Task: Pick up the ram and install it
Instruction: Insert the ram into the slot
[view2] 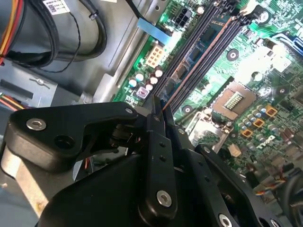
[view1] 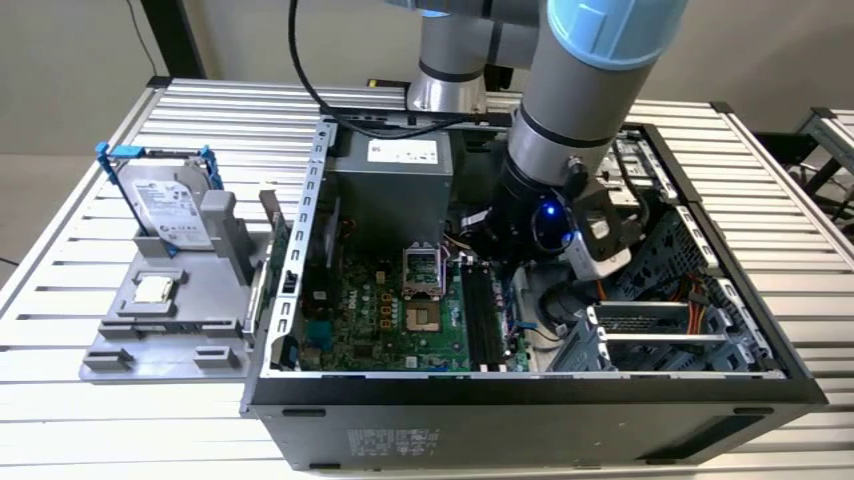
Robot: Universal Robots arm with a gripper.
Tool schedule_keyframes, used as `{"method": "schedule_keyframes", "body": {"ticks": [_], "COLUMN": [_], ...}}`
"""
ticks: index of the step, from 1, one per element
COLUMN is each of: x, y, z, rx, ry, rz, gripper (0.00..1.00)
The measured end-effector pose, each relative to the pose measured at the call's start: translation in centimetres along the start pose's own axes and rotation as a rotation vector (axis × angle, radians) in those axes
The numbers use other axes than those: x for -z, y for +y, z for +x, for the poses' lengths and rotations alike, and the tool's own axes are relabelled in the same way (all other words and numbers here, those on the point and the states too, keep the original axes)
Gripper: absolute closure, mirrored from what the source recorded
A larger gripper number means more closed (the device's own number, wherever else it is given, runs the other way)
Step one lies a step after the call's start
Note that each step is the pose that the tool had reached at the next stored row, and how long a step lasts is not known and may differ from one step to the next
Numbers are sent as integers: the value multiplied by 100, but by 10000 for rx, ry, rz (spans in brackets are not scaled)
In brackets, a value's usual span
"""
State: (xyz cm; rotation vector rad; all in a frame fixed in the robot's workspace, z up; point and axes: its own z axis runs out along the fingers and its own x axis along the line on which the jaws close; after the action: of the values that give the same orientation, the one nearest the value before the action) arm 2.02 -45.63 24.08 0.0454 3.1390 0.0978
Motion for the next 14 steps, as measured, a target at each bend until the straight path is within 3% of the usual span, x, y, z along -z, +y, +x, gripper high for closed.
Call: {"method": "schedule_keyframes", "body": {"ticks": [4,8,10,14], "x": [-51,-99,-125,-134], "y": [-3,1,7,3], "z": [17,35,37,39], "rx": [0,8,8,-3], "ry": [-46,-189,-194,-197], "rz": [65,96,132,136], "gripper": [100,100,100,100]}}
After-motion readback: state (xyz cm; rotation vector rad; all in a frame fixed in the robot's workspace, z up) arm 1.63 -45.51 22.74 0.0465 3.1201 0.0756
